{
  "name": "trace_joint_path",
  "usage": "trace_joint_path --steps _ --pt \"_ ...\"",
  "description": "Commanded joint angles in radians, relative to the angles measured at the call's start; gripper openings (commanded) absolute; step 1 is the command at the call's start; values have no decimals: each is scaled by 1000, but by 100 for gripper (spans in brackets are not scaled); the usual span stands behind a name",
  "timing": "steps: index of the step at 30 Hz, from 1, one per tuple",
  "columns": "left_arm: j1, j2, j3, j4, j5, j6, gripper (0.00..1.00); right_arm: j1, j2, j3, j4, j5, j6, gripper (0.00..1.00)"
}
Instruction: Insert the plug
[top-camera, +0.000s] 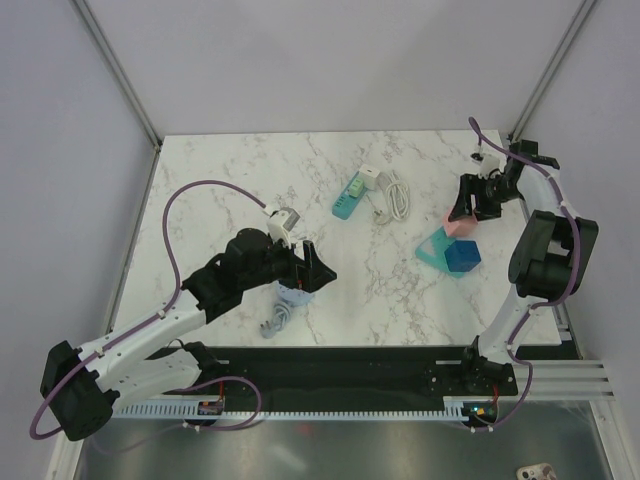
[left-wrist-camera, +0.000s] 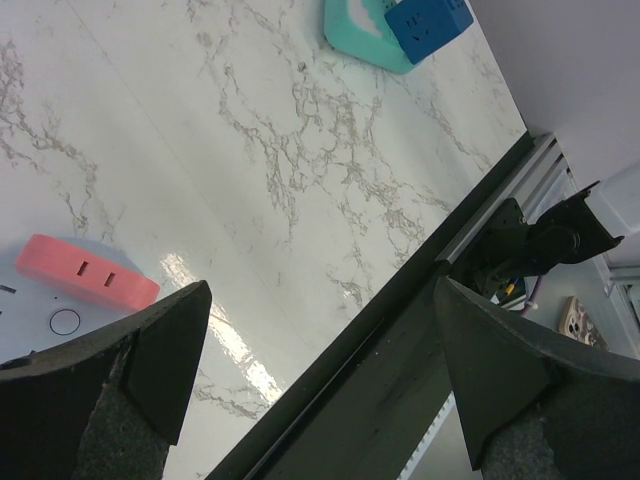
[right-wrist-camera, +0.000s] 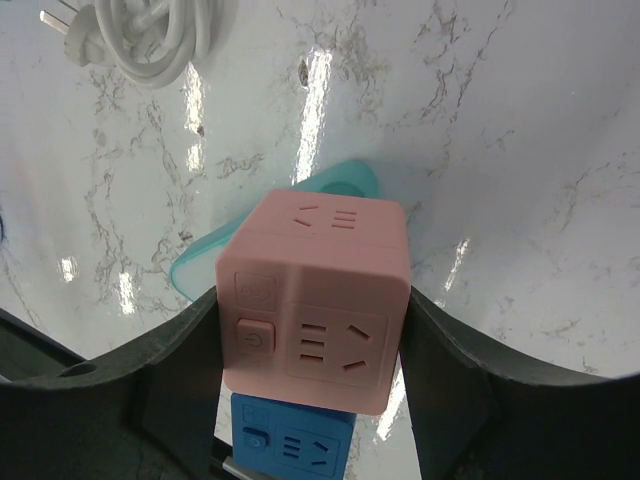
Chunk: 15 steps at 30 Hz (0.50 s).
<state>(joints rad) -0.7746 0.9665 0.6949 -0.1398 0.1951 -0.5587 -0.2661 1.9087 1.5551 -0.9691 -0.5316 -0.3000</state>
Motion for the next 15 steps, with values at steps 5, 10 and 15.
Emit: trace_joint_path --steps 5,10,15 --pt "-2 -5 45 -1 -31 43 100 -2 -7 16 53 -47 39 0" --pt "-2 -5 43 -1 -34 42 100 -4 -10 -10 55 -1 50 0" --pt "-2 -3 43 2 -31 39 100 -4 -17 -29 53 -1 61 0"
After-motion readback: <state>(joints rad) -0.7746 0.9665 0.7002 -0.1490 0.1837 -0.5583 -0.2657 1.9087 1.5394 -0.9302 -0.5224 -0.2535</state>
